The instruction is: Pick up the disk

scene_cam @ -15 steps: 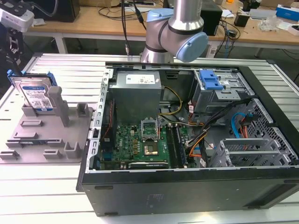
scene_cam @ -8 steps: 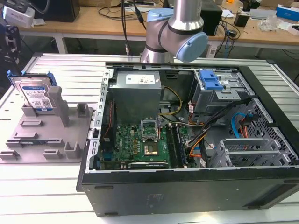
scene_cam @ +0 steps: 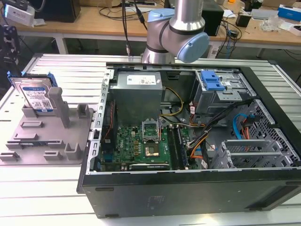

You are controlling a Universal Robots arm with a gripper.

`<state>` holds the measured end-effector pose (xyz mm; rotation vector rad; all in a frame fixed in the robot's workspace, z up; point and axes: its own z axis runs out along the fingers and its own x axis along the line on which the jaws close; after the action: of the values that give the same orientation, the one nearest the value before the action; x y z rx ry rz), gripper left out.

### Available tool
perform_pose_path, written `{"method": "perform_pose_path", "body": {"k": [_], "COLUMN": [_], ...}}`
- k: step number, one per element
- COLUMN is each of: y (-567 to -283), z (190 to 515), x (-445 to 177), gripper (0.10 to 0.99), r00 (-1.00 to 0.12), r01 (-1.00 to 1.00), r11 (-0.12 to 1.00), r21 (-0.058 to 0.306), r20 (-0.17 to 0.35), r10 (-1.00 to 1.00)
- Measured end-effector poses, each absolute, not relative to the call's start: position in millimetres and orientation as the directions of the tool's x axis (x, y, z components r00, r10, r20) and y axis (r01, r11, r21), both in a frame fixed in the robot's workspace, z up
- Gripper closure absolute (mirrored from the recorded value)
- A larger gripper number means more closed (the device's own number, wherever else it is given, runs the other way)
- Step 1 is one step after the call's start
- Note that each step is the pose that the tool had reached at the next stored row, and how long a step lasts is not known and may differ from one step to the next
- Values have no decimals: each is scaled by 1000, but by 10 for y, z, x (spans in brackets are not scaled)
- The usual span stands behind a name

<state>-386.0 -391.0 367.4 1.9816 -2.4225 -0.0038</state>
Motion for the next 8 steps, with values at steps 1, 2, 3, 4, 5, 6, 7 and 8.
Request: {"method": "perform_pose_path", "body": {"k": [1, 2, 3, 4, 5, 6, 7, 8], "y": [-3910, -3903, -3903, -3903, -3902, -3842, -3793, -3751], "z": [3674, 3673, 3673, 3673, 3674, 3673, 3674, 3674], "x": [-3860, -3859, -3859, -3860, -3861, -3860, -3860, -3861], "gripper": [545, 545, 545, 545, 545, 545, 545, 545], "r00": [-197, -187, -169, -150, -94, -75, -73, -72], "r01": [-980, -982, -985, -989, -996, -997, -997, -997], "r11": [197, 187, 170, 150, 94, 75, 73, 72], "r21": [9, 9, 9, 9, 9, 7, 6, 6], "r20": [8, 8, 8, 8, 8, 10, 11, 12], "r10": [-980, -982, -986, -989, -996, -997, -997, -997]}}
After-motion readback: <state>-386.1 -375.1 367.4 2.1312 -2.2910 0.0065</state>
